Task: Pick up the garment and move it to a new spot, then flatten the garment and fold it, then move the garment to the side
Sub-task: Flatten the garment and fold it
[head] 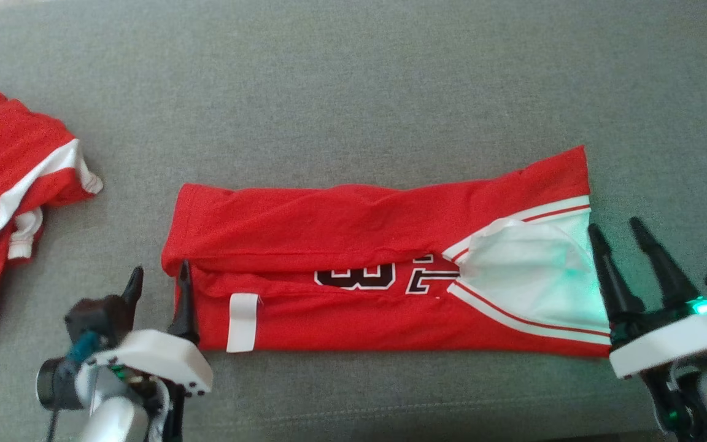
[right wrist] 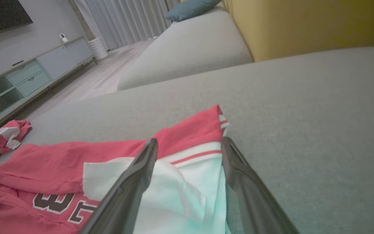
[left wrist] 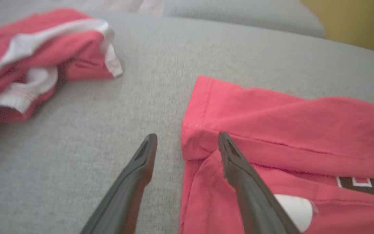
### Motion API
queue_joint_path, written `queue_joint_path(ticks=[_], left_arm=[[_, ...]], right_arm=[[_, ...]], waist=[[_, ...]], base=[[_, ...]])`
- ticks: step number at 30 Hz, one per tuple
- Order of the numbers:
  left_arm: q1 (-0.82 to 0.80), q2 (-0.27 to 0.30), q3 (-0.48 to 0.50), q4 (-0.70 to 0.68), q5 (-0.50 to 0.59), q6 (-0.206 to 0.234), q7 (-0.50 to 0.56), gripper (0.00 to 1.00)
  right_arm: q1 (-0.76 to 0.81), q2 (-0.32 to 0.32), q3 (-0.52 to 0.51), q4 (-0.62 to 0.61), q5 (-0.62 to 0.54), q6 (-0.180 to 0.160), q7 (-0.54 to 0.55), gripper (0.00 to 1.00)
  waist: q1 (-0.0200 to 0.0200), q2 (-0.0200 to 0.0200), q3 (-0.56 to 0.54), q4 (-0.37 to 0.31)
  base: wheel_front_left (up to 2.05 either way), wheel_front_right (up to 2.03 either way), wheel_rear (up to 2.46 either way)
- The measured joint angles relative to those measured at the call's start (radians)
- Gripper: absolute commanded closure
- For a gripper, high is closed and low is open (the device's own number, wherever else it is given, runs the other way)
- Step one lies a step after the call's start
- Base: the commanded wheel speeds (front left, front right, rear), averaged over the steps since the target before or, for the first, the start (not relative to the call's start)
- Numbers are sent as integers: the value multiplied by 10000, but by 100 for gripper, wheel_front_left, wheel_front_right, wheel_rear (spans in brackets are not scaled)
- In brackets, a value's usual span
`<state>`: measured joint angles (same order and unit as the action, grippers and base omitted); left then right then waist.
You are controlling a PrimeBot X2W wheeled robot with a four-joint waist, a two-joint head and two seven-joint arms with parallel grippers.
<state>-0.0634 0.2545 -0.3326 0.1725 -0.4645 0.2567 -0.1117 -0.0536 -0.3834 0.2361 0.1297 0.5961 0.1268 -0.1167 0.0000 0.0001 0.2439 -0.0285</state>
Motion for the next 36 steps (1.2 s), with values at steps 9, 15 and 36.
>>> queue_joint_path(ticks=[9,15,36], left_arm=[[195,12,-428,-1377,1639,798,-1250,0],[199,35,-447,-1712,1948,963,-1292,0],[86,63,-719,-1829,2094,1070,-1337,0]], right_arm=[[1029,1584,-1820,-2293,-2817,0,-44,0],[1459,2151,-2059,-3089,-3239,0,489,0],[1506,2197,-2337,-2109,-2744,0,1183,0]], waist=[[0,0,-462,34],[0,0,-671,-46],[0,0,-234,106]], base=[[0,0,0],[0,0,0],[0,0,0]])
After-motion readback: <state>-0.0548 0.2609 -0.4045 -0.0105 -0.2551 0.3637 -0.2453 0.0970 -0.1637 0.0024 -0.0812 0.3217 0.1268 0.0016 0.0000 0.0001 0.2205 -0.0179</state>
